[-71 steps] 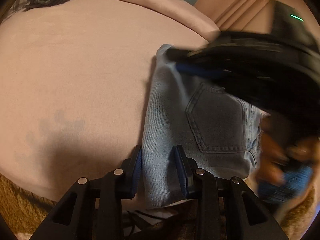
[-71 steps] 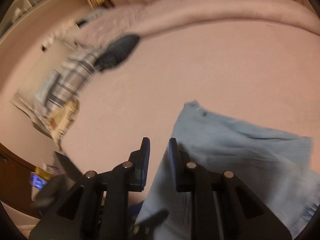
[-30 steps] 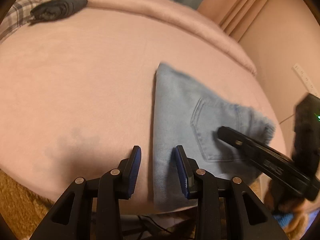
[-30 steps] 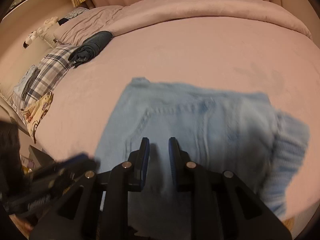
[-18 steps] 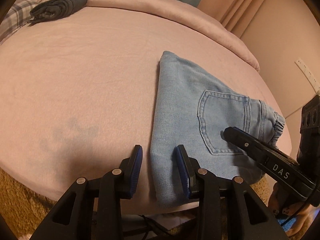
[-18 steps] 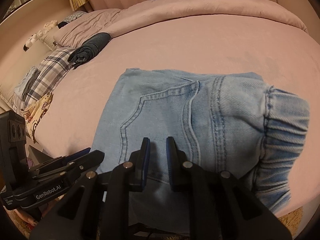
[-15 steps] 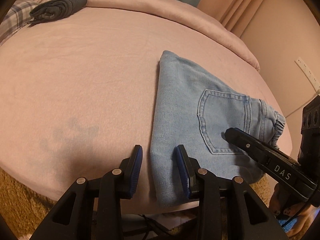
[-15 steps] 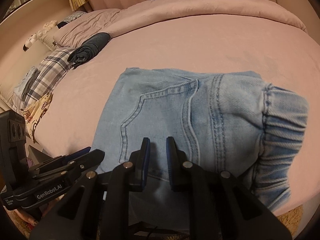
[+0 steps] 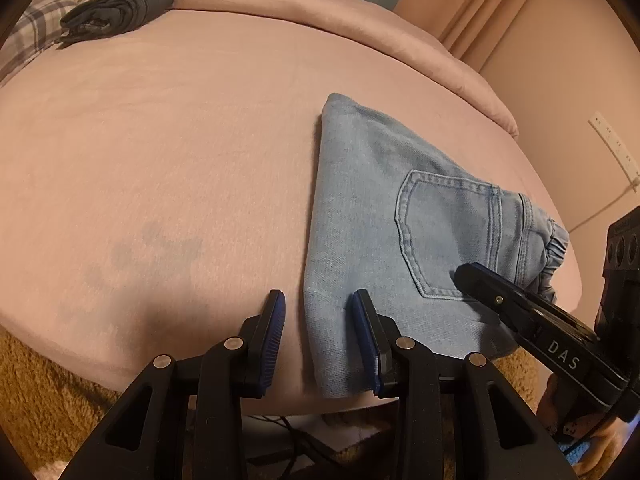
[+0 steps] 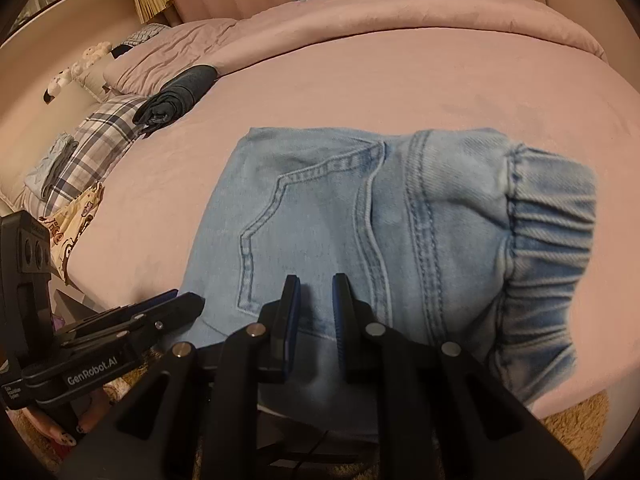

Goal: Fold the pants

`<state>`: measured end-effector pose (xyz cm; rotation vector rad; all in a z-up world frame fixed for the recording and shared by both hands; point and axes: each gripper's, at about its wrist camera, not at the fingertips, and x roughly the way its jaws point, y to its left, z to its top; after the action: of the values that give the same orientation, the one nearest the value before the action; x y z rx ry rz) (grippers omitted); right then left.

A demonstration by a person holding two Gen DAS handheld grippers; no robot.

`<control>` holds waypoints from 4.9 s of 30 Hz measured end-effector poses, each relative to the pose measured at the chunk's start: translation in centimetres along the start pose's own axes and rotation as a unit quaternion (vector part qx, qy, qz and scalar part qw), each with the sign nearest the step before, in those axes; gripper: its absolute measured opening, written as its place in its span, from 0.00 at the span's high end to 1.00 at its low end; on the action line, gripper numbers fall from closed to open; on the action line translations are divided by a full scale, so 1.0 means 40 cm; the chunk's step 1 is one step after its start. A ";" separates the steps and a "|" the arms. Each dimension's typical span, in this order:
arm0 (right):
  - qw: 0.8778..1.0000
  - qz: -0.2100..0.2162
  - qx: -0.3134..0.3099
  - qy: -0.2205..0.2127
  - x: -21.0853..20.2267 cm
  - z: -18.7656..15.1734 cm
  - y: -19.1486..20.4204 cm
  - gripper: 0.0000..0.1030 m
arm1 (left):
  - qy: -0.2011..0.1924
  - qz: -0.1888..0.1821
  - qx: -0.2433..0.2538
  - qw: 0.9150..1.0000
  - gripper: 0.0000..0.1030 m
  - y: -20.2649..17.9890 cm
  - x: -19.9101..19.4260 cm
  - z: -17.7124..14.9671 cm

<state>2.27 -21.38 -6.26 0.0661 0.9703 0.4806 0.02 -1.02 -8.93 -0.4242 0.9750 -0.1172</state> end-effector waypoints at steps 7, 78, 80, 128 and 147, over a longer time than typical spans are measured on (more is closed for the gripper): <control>1.000 -0.001 -0.003 -0.002 -0.005 -0.008 0.002 0.86 | 0.003 0.005 -0.001 1.000 0.64 -0.006 0.003 0.002; 0.992 -0.057 0.106 -0.025 -0.117 -0.017 -0.204 0.12 | 0.033 0.010 0.030 0.999 0.26 -0.007 0.021 0.096; 0.992 -0.054 0.108 -0.023 -0.111 -0.019 -0.204 0.12 | 0.036 0.010 0.030 0.999 0.26 -0.003 0.025 0.094; 0.992 0.075 0.097 -0.012 0.019 0.048 -0.234 0.13 | 0.071 -0.054 0.091 0.992 0.22 -0.100 0.167 0.203; 0.994 0.054 0.097 -0.015 0.014 0.038 -0.196 0.36 | 0.036 -0.045 0.087 0.995 0.55 -0.149 0.121 0.142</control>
<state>6.61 -27.89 -7.92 0.3008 0.9850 0.4819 7.98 -6.16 -7.53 -0.3048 1.0068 -0.2985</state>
